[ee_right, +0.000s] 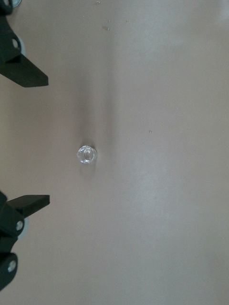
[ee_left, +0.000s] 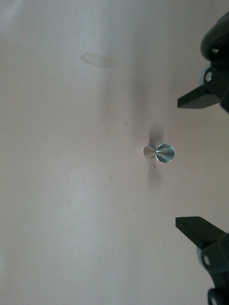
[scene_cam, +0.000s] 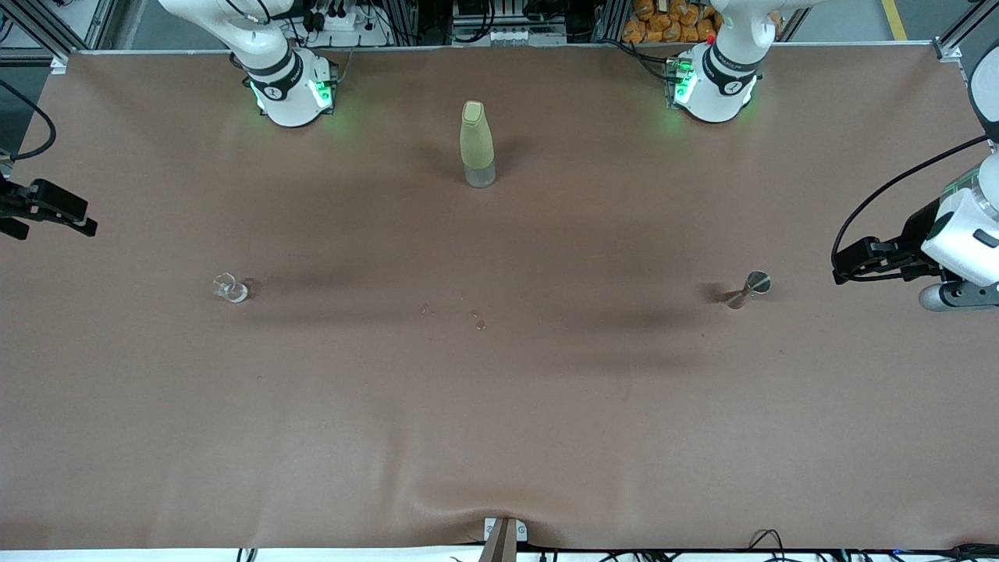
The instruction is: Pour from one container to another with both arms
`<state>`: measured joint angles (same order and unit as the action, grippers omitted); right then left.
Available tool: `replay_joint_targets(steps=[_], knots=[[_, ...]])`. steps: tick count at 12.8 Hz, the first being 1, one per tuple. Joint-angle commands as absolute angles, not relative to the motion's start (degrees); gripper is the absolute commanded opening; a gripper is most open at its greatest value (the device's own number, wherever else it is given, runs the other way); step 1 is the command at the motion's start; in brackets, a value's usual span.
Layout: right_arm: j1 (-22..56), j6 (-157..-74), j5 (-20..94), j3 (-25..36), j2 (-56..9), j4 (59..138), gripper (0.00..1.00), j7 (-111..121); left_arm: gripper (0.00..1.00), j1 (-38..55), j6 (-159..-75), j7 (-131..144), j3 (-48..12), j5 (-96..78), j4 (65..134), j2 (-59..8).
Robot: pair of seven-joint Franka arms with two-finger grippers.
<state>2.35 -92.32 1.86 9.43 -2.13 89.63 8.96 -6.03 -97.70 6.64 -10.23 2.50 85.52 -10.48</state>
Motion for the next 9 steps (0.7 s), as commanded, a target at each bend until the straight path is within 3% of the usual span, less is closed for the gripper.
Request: replay_joint_targets(steps=[1,9], knots=[[1.85,-92.37,2.46,9.14,-2.81,89.21,1.0,10.28,1.0,-6.15,-96.77,5.98,-10.11,1.76,84.64,-10.9],[-2.45,-97.03,7.19,9.23,-4.83,91.14,1.0,30.47,1.0,-6.15,-96.77,5.71,-10.11,1.76,84.73,-10.99]])
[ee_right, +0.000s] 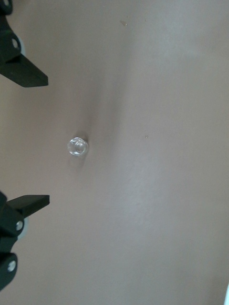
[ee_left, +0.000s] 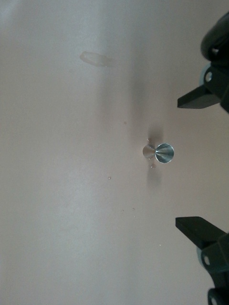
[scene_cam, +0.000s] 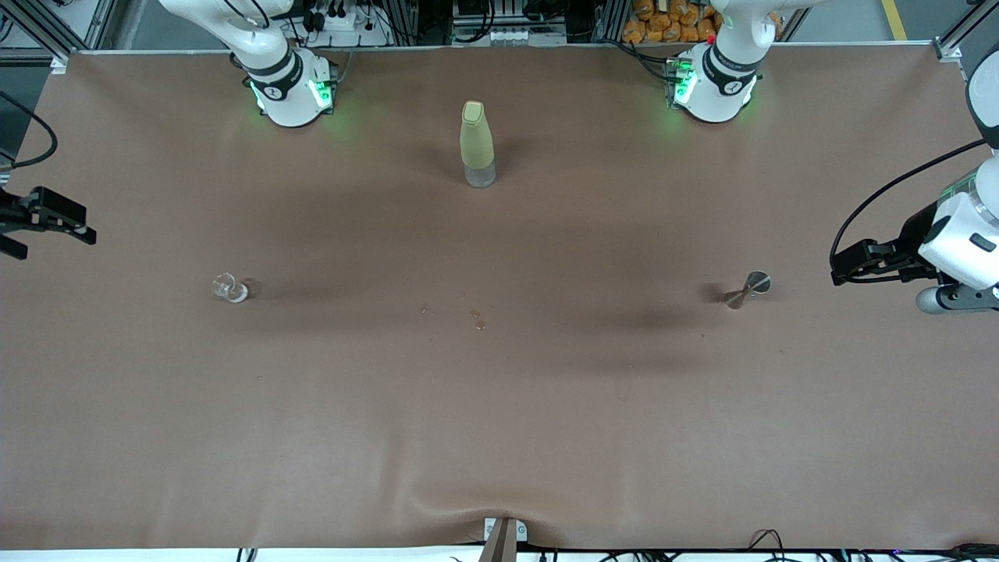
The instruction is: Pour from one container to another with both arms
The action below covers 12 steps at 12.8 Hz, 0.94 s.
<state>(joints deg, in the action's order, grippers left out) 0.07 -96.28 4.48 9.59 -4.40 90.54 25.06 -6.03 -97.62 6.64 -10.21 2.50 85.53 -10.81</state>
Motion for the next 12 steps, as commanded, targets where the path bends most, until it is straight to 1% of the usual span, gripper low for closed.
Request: replay_joint_targets(steps=[1,3,6,12], knots=[[-3.59,-96.86,7.38,9.23,-5.18,91.32,1.0,35.11,1.0,-6.15,-96.77,5.71,-10.11,1.76,84.73,-11.07],[-6.23,-96.68,10.09,9.23,-5.19,92.54,1.0,45.92,1.0,-6.15,-96.77,5.71,-10.11,1.76,84.73,-11.07],[-11.06,-96.94,18.44,9.23,-5.27,97.2,1.0,56.74,1.0,-6.15,-96.77,5.71,-10.11,1.76,84.73,-11.07],[-18.89,-96.33,27.59,9.23,-11.68,97.38,1.0,80.48,1.0,-6.15,-96.77,5.71,-10.11,1.76,84.73,-11.07]])
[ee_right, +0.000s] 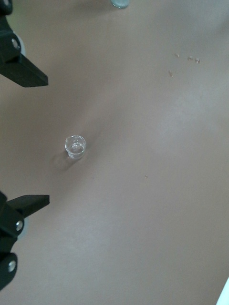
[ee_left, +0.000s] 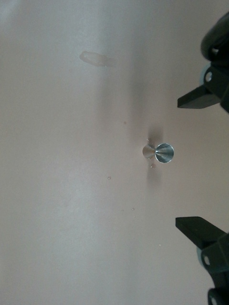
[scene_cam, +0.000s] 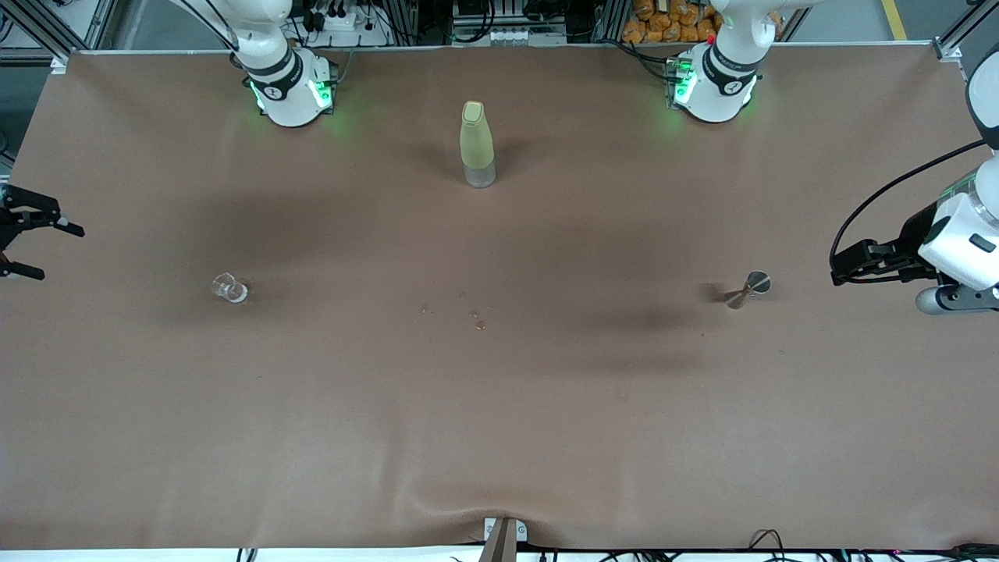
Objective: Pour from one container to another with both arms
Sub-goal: 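Move the right gripper to the glass beaker and close around it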
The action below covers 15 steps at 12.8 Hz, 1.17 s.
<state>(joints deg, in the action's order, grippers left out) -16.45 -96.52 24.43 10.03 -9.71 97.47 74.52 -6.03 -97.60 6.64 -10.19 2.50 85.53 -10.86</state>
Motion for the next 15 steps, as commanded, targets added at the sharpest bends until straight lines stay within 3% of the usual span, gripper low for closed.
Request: replay_joint_targets(steps=[1,12,15], knots=[[-19.94,-95.72,28.55,9.23,-12.56,97.3,1.0,83.29,1.0,-6.15,-96.77,5.71,-10.11,1.76,84.73,-11.07],[-28.56,-89.13,50.78,9.23,-29.95,96.68,1.0,123.98,1.0,-6.5,-96.77,4.93,-10.11,1.76,84.81,-10.99],[-28.57,-88.86,51.33,9.05,-32.52,97.12,1.0,126.91,1.0,-9.13,-96.68,-3.65,-10.2,1.5,85.52,-10.9]])
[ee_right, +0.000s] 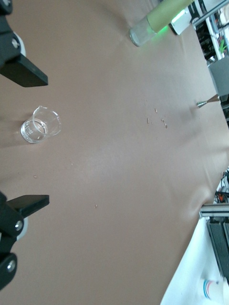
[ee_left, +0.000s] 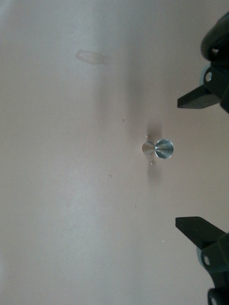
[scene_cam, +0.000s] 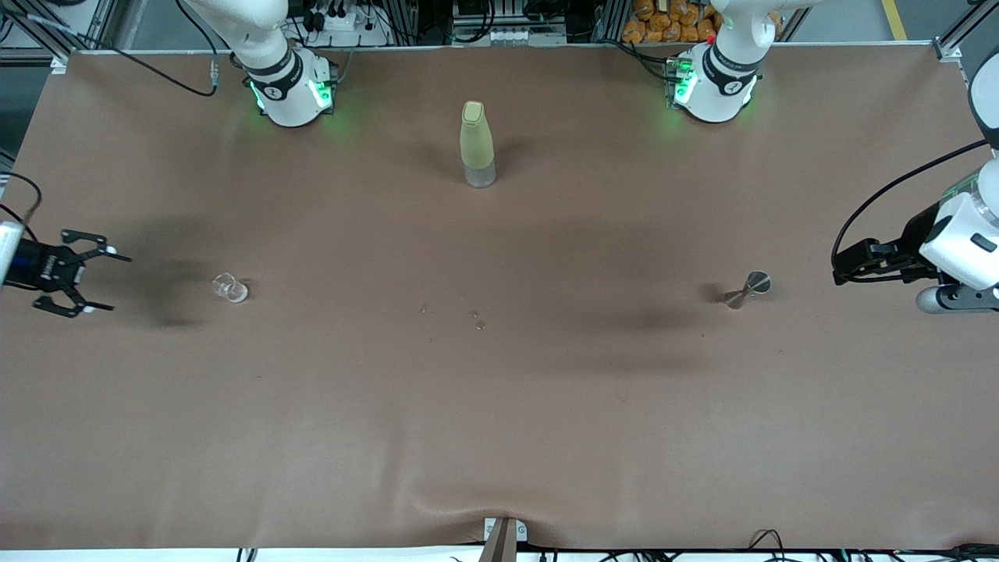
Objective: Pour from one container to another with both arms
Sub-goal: 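Move the right gripper to the glass beaker and close around it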
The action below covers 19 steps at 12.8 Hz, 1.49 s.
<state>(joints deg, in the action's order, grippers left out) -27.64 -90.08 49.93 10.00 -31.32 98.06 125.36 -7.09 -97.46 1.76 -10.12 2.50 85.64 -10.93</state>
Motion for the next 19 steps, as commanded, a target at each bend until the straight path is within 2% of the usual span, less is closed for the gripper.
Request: replay_joint_targets(steps=[1,3,7,14,19], knots=[[-28.48,-88.42,51.33,9.05,-32.87,97.12,1.0,126.91,1.0,-10.45,-96.68,-7.78,-10.2,1.15,85.52,-10.99],[-28.74,-85.71,51.42,9.05,-35.67,96.94,1.0,127.0,1.0,-13.61,-96.68,-15.26,-10.2,-2.97,85.6,-10.99],[-28.21,-85.78,55.9,8.96,-40.68,97.03,1.0,135.35,1.0,-18.98,-96.68,-32.39,-10.2,-8.7,88.06,-12.82],[-28.65,-83.68,56.33,8.79,-47.81,96.59,1.0,143.26,1.0,-24.96,-93.87,-65.23,-10.2,-24.07,90.52,-20.38],[-28.57,-83.24,59.14,7.03,-50.71,96.59,1.0,146.42,1.0,-29.53,-93.08,-91.62,-10.28,-32.52,97.38,-23.54]])
